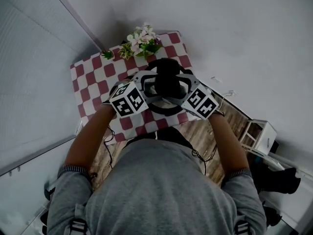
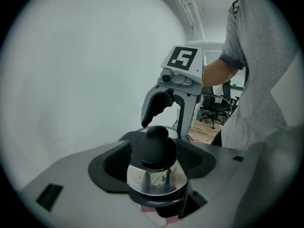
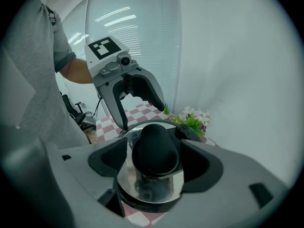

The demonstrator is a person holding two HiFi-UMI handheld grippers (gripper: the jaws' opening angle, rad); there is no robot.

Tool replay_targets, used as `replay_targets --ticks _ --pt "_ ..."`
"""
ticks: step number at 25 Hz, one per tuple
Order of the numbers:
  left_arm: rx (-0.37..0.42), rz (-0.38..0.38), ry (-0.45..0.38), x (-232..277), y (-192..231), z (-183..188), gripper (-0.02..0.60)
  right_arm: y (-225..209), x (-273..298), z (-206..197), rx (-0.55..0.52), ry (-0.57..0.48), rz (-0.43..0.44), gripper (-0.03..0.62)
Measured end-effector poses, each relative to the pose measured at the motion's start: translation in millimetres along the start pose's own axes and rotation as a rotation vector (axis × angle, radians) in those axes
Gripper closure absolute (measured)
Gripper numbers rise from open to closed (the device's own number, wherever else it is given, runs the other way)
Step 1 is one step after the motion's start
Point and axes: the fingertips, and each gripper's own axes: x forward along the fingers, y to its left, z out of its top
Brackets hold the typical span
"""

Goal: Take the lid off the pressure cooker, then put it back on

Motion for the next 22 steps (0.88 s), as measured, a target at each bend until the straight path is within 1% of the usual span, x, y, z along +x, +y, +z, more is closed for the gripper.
replay_targets --ticks 5,10,14,18,22 --pt "0.029 -0.051 0.070 13.2 -2.6 -5.1 0.258 -0.5 3.2 -7.0 -0.028 0.051 0.031 0.233" --pt "0.050 -0.087 0.134 25.0 -1.9 -11.3 0.258 -4.7 8.6 -11.3 -0.027 0.095 0.071 0.237" --pt "0.062 -0.121 0.179 31.3 -2.9 -15.5 0.258 -7.6 14.3 -15.2 -0.071 0.141 0.085 0.238" --pt "0.060 -0.164 0.221 37.5 -2.5 -16.9 0.258 -5.8 17.3 -17.6 -0.089 0.185 0.130 0.245" --pt "0.064 -0.217 0.283 43.4 -3.6 -22.0 0.258 -6.0 21.9 -24.6 -0.098 0.233 0.169 0.253"
